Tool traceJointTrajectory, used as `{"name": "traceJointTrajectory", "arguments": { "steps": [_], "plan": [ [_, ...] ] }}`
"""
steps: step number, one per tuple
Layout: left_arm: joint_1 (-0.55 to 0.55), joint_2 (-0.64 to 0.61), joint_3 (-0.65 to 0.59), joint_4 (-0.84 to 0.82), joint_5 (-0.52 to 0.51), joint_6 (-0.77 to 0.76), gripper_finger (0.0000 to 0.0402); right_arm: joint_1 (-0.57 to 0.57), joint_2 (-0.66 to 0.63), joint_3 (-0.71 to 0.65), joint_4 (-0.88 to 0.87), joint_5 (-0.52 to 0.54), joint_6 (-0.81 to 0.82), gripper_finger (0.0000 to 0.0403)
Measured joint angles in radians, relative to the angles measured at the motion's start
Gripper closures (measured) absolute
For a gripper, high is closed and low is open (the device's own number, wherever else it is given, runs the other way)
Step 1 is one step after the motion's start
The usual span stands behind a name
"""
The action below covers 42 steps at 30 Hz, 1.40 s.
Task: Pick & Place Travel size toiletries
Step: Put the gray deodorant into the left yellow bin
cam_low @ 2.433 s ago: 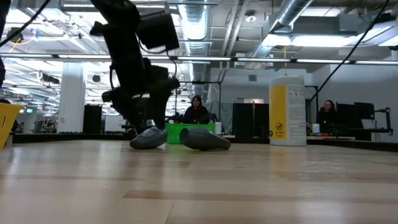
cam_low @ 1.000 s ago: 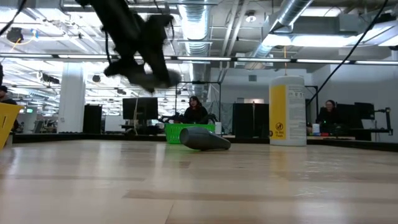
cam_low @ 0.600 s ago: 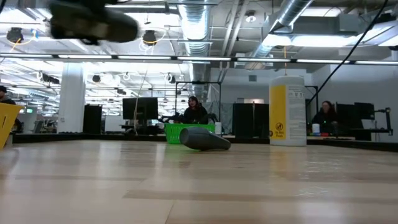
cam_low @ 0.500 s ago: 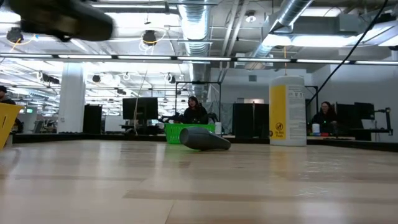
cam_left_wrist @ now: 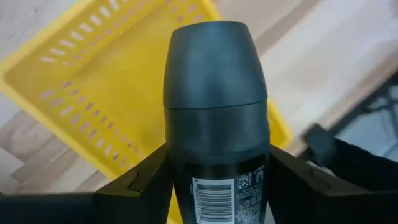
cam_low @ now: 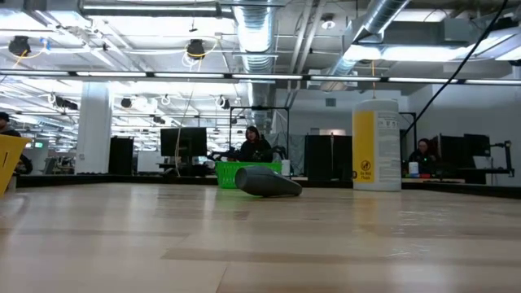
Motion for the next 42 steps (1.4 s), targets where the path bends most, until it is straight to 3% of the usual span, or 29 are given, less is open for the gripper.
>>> {"name": "traceJointTrajectory", "arguments": {
  "steps": [5,12,22,28,31,35,38,42],
  "plan": [
    [0.034,0.086,0.000,0.000,0.064,-0.016,0.0206,0.000,0.000,0.000,0.000,0.000,-0.004,0.0285],
    [0.069,0.126,0.000,-0.002,0.068,-0.015,0.0206,0.000,0.000,0.000,0.000,0.000,-0.010,0.0285],
    [0.069,0.126,0.000,-0.007,0.076,-0.014,0.0112,0.001,0.000,0.000,-0.001,0.000,-0.010,0.0285],
    [0.084,0.095,0.000,-0.007,0.083,-0.009,0.0095,0.001,0.000,0.000,-0.001,0.000,-0.010,0.0285],
    [0.096,0.038,0.000,-0.011,0.035,-0.001,0.0101,0.001,0.000,0.000,-0.001,0.000,-0.010,0.0285],
    [0.129,-0.071,0.000,-0.011,-0.128,0.042,0.0113,0.001,0.000,0.000,-0.001,0.000,-0.010,0.0285],
    [0.193,-0.142,0.001,-0.010,-0.251,0.147,0.0123,0.001,0.000,0.000,-0.001,0.000,-0.010,0.0285],
    [0.351,-0.184,0.002,0.008,-0.329,0.355,0.0138,0.001,0.000,0.000,-0.001,0.000,-0.029,0.0285]
  ]
}}
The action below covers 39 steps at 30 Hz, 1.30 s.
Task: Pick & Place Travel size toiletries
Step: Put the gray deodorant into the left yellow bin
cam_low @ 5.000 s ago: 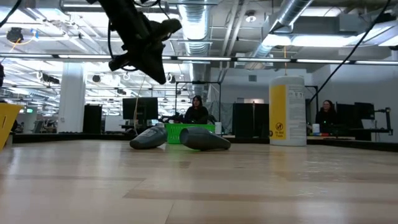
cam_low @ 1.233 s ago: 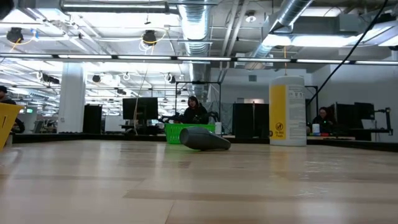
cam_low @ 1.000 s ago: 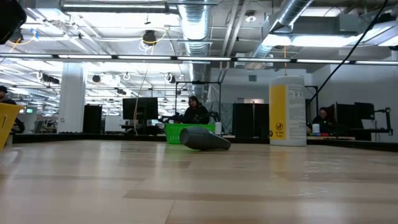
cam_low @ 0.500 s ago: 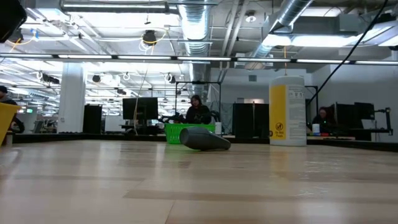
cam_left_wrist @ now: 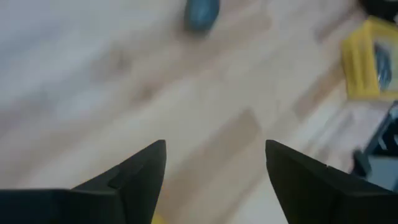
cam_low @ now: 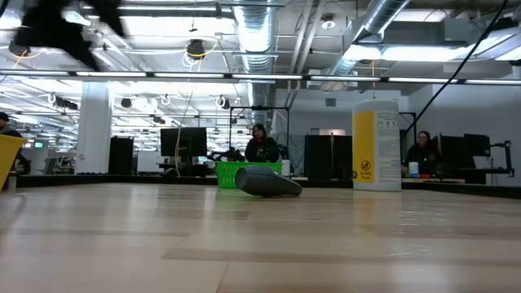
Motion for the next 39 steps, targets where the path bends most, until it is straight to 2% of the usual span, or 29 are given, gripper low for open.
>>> {"name": "traceJointTrajectory", "arguments": {
  "steps": [3,7,11,15,18,22,27,32,34,35,36,38,39],
  "plan": [
    [0.159,-0.005,0.000,0.100,0.013,0.250,0.0149,0.000,0.000,0.000,0.003,0.020,-0.058,0.0285],
    [0.351,0.018,0.000,0.317,0.096,0.556,0.0164,0.000,-0.049,-0.003,0.000,0.124,-0.142,0.0285],
    [0.484,0.076,0.000,0.512,0.193,0.725,0.0184,0.007,-0.165,-0.024,-0.011,0.169,-0.185,0.0291],
    [0.557,0.165,0.000,0.678,0.248,0.804,0.0203,0.050,-0.338,-0.133,-0.037,0.164,-0.166,0.0322],
    [0.592,0.245,-0.002,0.785,0.329,0.846,0.0206,0.085,-0.510,-0.287,0.028,0.166,-0.188,0.0352],
    [0.608,0.336,-0.002,0.884,0.372,0.887,0.0193,0.120,-0.759,-0.579,0.315,0.135,-0.364,0.0395],
    [0.612,0.408,-0.002,0.896,0.371,0.926,0.0169,0.157,-1.099,-0.981,0.726,0.123,-0.542,0.0397],
    [0.596,0.453,0.000,0.895,0.307,1.004,0.0149,0.179,-1.375,-1.353,1.110,0.103,-0.593,0.0399],
    [0.590,0.473,0.006,0.890,0.263,1.016,0.0137,0.190,-1.389,-1.450,1.234,0.113,-0.614,0.0401],
    [0.587,0.482,0.012,0.890,0.249,1.024,0.0131,0.194,-1.389,-1.472,1.202,0.114,-0.646,0.0402],
    [0.583,0.499,0.022,0.887,0.236,1.035,0.0125,0.188,-1.384,-1.488,1.169,0.094,-0.663,0.0402],
    [0.574,0.533,0.045,0.897,0.217,1.070,0.0116,0.183,-1.350,-1.510,1.271,0.004,-0.658,0.0402],
    [0.569,0.548,0.053,0.882,0.208,1.089,0.0113,0.185,-1.347,-1.534,1.292,0.003,-0.664,0.0402]
  ]
}}
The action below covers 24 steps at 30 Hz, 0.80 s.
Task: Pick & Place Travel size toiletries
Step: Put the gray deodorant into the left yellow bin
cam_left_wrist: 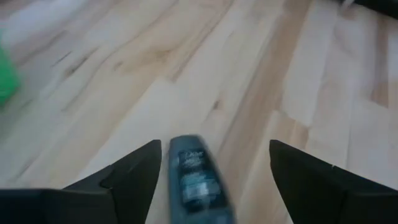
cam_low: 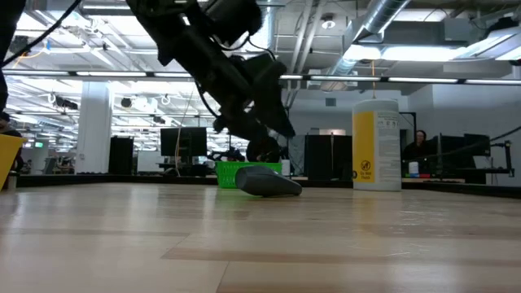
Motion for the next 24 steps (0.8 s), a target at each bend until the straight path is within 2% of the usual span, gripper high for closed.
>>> {"name": "traceJointTrajectory", "arguments": {
  "steps": [3,11,14,16,24],
  "plan": [
    [-0.006,0.055,0.028,0.012,-0.025,0.004,0.0111,0.011,0.018,-0.069,0.035,-0.006,-0.003,0.0402],
    [0.005,0.120,0.029,0.007,-0.057,-0.099,0.0112,0.012,-0.043,-0.260,0.153,-0.029,0.176,0.0402],
    [0.004,0.133,0.029,0.006,-0.033,-0.106,0.0112,0.011,-0.043,-0.325,0.206,-0.079,0.227,0.0403],
    [-0.002,0.143,0.029,0.006,-0.019,-0.106,0.0114,0.011,-0.037,-0.382,0.239,-0.076,0.253,0.0403],
    [-0.037,0.192,0.032,-0.021,-0.023,-0.114,0.0162,0.008,-0.044,-0.617,0.523,-0.076,0.265,0.0403]
  ]
}}
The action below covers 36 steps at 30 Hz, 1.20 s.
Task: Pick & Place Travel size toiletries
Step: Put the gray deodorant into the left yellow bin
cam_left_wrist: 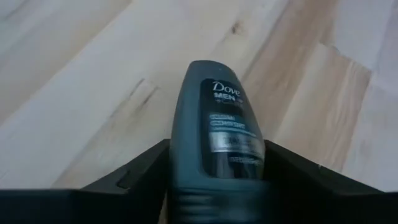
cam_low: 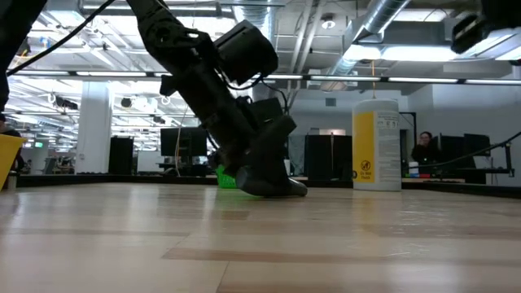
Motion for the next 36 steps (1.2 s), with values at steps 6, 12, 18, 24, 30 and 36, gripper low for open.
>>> {"name": "traceJointTrajectory", "arguments": {
  "steps": [6,12,18,24,30,36],
  "plan": [
    [-0.002,0.003,0.002,-0.019,-0.009,-0.047,0.0201,0.001,0.004,-0.065,0.038,0.001,0.008,0.0403],
    [-0.002,0.001,0.001,-0.029,-0.015,-0.064,0.0201,0.001,0.001,-0.065,-0.058,-0.087,0.030,0.0403],
    [-0.003,0.001,0.000,-0.032,-0.015,-0.088,0.0201,0.001,0.001,-0.065,-0.250,-0.179,0.174,0.0403],
    [-0.003,-0.049,-0.007,-0.090,-0.013,-0.096,0.0201,0.002,0.001,-0.065,-0.301,-0.182,0.235,0.0403],
    [-0.020,-0.177,-0.006,-0.182,-0.026,-0.130,0.0201,0.001,0.007,-0.065,-0.311,-0.182,0.215,0.0403],
    [-0.094,-0.366,-0.005,-0.300,-0.016,-0.144,0.0201,0.000,0.008,-0.066,-0.311,-0.182,0.149,0.0403]
  ]
}}
